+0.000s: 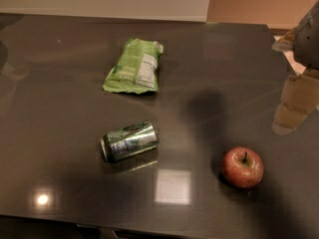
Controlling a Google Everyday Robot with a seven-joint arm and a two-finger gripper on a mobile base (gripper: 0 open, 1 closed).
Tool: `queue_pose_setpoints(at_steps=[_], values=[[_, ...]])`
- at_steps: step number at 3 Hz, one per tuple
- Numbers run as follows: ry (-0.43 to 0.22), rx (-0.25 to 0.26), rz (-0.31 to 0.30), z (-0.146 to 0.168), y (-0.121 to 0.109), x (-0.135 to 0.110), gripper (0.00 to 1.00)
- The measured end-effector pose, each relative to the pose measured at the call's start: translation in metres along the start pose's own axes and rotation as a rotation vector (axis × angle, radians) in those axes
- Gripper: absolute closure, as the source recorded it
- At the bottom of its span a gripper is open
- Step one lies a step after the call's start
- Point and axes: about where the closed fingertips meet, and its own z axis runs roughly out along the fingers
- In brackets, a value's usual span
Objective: Move apple near green rice chip bag
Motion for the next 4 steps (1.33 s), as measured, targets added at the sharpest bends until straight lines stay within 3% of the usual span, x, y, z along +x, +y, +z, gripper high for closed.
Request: queue_pose_setpoints(at_steps=[2,3,4], values=[[-0.011,-0.005,-0.012,0.001,0.002,-0.001,0.0],[-0.055,-0.048,-0.054,0.007,0.01,-0.003,0.0],[-0.126,-0.12,-0.142,0.019,0.022,-0.005,0.0]])
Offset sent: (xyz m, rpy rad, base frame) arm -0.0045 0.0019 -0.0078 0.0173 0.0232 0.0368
